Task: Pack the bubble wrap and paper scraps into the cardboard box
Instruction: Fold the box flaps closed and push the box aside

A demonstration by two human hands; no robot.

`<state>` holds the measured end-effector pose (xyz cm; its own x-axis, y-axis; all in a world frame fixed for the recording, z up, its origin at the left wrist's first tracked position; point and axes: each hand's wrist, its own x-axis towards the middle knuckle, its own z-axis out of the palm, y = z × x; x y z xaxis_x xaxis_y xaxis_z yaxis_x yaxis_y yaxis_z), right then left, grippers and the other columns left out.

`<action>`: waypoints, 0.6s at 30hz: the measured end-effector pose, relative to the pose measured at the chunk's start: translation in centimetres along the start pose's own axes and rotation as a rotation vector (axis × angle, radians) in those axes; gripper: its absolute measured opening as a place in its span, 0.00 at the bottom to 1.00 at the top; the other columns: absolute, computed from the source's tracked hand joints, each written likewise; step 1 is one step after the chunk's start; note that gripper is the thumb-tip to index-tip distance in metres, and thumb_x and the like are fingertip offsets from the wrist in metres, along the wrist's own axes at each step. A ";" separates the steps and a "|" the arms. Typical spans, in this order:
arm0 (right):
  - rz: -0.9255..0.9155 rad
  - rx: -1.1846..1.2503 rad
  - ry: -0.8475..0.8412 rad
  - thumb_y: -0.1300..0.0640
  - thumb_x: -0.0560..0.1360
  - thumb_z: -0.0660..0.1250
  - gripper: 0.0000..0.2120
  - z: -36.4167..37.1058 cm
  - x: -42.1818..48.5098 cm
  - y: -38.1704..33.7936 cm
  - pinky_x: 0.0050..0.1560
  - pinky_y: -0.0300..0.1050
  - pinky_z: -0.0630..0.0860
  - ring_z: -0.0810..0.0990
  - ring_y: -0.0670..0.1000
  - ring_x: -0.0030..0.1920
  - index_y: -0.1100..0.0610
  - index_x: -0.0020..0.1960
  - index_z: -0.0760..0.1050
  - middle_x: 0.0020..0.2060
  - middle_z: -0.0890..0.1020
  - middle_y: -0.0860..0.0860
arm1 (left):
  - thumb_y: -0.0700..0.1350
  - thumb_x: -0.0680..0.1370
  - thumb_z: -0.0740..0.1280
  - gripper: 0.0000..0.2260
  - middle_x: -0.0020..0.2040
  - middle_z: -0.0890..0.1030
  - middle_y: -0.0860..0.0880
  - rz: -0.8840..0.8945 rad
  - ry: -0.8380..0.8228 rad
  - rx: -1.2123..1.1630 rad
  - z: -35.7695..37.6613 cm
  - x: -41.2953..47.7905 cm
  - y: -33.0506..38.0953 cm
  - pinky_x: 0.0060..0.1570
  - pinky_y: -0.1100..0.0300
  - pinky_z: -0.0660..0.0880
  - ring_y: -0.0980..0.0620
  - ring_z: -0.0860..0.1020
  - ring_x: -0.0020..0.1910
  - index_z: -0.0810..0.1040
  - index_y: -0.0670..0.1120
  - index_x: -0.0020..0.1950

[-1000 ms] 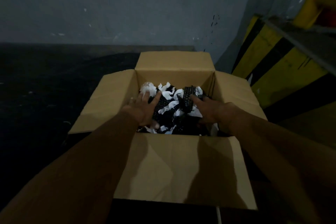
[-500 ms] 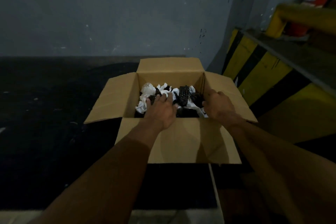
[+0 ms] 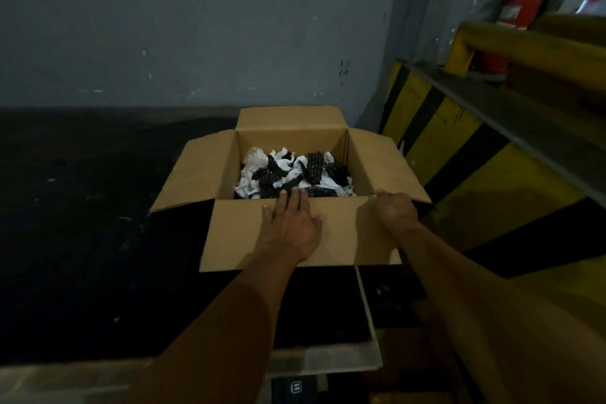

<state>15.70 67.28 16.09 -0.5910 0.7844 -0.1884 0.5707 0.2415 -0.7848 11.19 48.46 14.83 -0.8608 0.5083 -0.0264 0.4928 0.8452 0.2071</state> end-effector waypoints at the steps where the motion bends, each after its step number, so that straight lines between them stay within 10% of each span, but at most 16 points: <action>1: 0.050 0.076 -0.004 0.49 0.82 0.57 0.25 0.1 0.1 -0.4 0.62 0.50 0.67 0.70 0.64 0.65 0.68 0.69 0.67 0.67 0.72 0.64 | 0.60 0.81 0.46 0.31 0.80 0.46 0.47 -0.022 -0.010 0.005 -0.1 0.2 -0.2 0.73 0.41 0.46 0.46 0.43 0.78 0.43 0.46 0.79; 10: 0.364 1.011 0.259 0.54 0.74 0.66 0.30 -0.4 0.7 -3.7 0.51 0.49 0.70 0.73 0.58 0.53 0.58 0.72 0.60 0.56 0.72 0.55 | 0.59 0.81 0.50 0.31 0.80 0.46 0.48 -0.083 -0.099 0.020 0.3 1.5 -0.1 0.73 0.40 0.48 0.46 0.43 0.78 0.45 0.47 0.79; 18: -0.574 0.112 0.077 0.55 0.79 0.62 0.23 3.3 -1.2 -4.5 0.66 0.48 0.65 0.69 0.56 0.68 0.51 0.73 0.65 0.70 0.69 0.53 | 0.51 0.82 0.52 0.27 0.79 0.47 0.48 -0.041 -0.097 -0.007 0.2 1.3 -0.5 0.71 0.39 0.51 0.44 0.44 0.78 0.46 0.45 0.79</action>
<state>11.93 63.39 17.93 -0.7421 0.5861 0.3252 0.1056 0.5813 -0.8068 9.91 48.73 14.49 -0.8637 0.4871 -0.1291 0.4561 0.8646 0.2107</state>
